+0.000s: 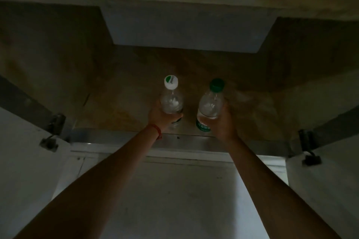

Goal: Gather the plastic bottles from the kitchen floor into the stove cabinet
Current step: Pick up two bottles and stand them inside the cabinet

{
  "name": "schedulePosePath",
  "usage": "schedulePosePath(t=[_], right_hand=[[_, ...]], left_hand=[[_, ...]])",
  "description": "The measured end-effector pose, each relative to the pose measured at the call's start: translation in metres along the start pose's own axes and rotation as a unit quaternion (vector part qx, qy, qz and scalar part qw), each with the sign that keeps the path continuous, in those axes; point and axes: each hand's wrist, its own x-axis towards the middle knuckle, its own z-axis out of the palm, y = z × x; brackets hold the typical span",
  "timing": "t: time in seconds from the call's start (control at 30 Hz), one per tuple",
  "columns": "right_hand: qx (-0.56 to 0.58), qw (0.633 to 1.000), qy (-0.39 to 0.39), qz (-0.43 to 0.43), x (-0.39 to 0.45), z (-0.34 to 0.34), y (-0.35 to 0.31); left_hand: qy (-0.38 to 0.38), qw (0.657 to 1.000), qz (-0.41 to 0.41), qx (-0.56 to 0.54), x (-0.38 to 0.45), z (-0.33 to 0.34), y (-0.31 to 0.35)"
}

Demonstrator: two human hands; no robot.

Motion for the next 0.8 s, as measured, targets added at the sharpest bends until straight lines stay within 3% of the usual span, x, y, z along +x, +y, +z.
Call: schedulePosePath(t=[0.17,0.43,0.57,0.8], right_hand=[[-0.015,0.999,0.032,0.003,-0.001,0.016,0.038],[-0.018,0.999,0.027,-0.041,0.048,0.034,0.025],[-0.032,0.993,0.070,-0.085,0.052,0.036,0.023],[-0.045,0.998,0.043,-0.004,0.047,0.034,0.014]], left_hand=[[-0.001,0.999,0.027,-0.039,0.005,0.006,-0.007],[0.006,0.995,0.070,-0.070,0.033,0.021,0.004],[-0.006,0.996,0.060,-0.061,0.052,0.024,0.010],[-0.037,0.998,0.035,-0.028,0.050,0.023,0.008]])
